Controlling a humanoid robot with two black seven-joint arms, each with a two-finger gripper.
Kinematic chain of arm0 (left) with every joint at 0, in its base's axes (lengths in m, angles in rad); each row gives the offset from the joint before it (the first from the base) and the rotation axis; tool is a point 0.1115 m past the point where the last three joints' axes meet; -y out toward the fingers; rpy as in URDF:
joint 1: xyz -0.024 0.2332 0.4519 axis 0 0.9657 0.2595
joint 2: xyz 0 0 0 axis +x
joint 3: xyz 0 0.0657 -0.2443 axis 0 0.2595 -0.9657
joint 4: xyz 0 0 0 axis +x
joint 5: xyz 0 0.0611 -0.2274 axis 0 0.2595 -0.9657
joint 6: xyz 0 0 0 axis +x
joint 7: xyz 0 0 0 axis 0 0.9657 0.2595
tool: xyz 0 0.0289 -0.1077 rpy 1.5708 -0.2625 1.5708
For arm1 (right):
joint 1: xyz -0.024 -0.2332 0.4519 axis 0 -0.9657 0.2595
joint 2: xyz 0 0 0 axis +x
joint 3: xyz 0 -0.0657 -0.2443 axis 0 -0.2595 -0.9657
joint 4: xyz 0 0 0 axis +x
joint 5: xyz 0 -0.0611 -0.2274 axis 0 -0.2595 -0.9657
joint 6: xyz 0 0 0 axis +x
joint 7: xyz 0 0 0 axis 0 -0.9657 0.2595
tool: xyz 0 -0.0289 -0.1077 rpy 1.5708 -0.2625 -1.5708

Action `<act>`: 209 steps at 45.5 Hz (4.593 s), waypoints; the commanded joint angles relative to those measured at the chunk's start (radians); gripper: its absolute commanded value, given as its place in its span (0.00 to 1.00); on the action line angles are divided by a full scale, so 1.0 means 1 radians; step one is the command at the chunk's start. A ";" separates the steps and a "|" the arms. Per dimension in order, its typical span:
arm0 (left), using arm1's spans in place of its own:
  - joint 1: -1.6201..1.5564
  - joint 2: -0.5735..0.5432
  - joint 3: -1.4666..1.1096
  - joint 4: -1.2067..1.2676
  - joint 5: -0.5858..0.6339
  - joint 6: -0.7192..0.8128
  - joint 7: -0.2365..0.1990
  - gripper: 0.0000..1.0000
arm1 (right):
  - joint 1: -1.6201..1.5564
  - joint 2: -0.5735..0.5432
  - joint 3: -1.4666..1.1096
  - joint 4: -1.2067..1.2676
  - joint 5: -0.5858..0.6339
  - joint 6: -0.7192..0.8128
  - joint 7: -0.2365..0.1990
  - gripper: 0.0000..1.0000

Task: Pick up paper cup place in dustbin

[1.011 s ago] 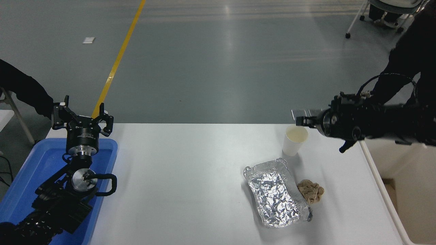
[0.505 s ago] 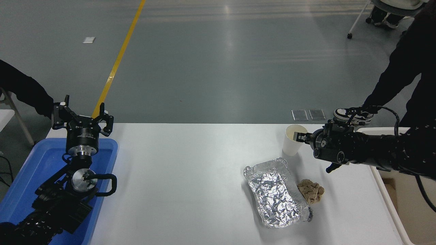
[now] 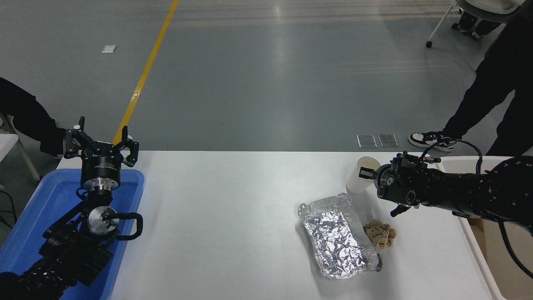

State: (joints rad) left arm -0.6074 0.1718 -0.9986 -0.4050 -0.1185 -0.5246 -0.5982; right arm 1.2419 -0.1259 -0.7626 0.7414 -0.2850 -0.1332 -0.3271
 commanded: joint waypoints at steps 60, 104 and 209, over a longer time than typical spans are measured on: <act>0.000 0.000 0.000 0.000 0.000 0.000 0.001 0.99 | 1.130 -0.343 -0.273 0.742 0.060 0.813 0.111 0.00; 0.000 0.000 0.000 0.000 -0.001 0.000 0.000 0.99 | 0.075 -0.804 -0.002 0.188 -0.462 0.207 0.114 0.00; 0.000 0.000 0.000 0.000 -0.001 0.000 0.000 0.99 | 0.964 -0.207 -0.202 0.763 0.178 0.819 0.105 1.00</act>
State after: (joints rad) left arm -0.6075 0.1716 -0.9986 -0.4051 -0.1192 -0.5247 -0.5979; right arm 2.0662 -0.5224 -0.9215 1.4464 -0.2569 0.6060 -0.2227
